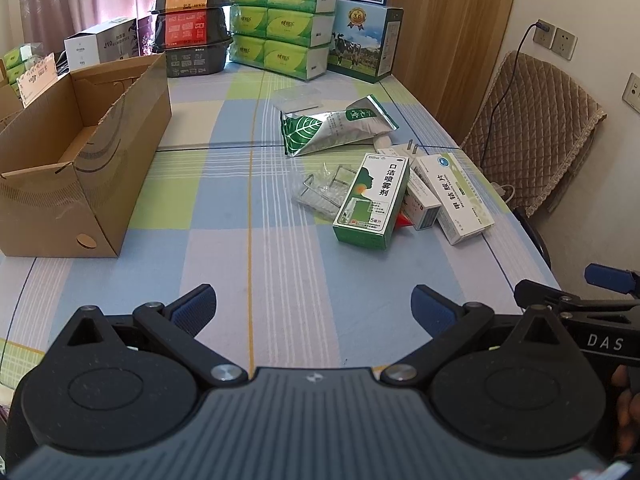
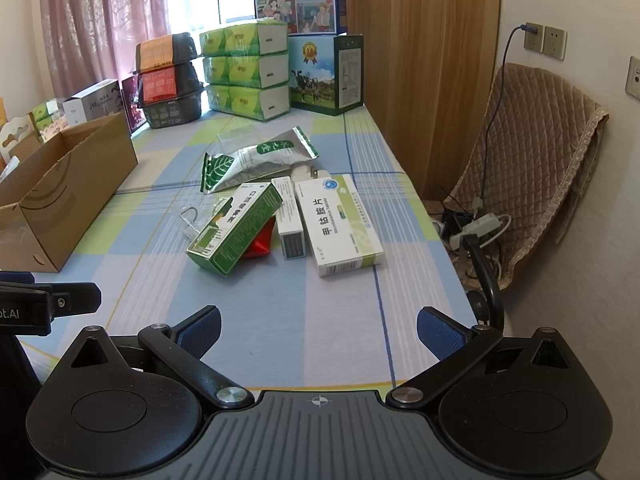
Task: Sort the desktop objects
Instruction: 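Move left tool to green-white spray box while right tool approaches white Mecobalamin box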
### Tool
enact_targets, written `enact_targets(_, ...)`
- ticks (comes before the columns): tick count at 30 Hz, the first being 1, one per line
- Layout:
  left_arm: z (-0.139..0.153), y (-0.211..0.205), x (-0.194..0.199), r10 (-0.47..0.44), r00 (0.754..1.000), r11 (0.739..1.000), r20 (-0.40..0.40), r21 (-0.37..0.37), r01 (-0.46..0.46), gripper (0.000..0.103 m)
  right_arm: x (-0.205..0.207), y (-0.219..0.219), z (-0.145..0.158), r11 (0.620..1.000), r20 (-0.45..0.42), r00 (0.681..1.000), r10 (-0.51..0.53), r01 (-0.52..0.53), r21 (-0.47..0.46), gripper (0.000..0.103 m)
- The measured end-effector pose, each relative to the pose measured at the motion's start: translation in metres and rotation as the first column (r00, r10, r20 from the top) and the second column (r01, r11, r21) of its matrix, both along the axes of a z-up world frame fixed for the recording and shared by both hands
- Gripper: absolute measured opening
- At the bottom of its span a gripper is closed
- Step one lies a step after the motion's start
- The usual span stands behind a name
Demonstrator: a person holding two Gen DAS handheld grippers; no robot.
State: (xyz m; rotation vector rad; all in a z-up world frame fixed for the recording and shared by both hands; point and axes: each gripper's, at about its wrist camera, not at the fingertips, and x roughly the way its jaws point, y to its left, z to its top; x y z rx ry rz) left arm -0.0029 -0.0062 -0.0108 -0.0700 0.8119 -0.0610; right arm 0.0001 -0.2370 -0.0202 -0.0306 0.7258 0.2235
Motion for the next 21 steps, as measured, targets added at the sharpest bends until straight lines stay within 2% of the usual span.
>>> enact_targets(11,0.007,-0.003,-0.002,-0.017,1.000,1.000,0.015,0.001,0.017,0.102,0.003,-0.002,0.001,1.000,-0.017,1.000,-0.003,0.003,-0.003,0.101)
enact_targets(17,0.015,-0.005,0.009,-0.065,0.998,0.998,0.018,-0.002,0.065,0.102,0.015,-0.011,0.006,0.998,-0.067,0.998,0.022,-0.018,0.059,0.101)
enact_targets(21,0.015,-0.007,0.026,-0.114,0.994,0.994,-0.001,-0.003,0.114,0.102,0.029,-0.009,0.016,0.998,-0.025,0.998,0.058,-0.058,-0.013,0.101)
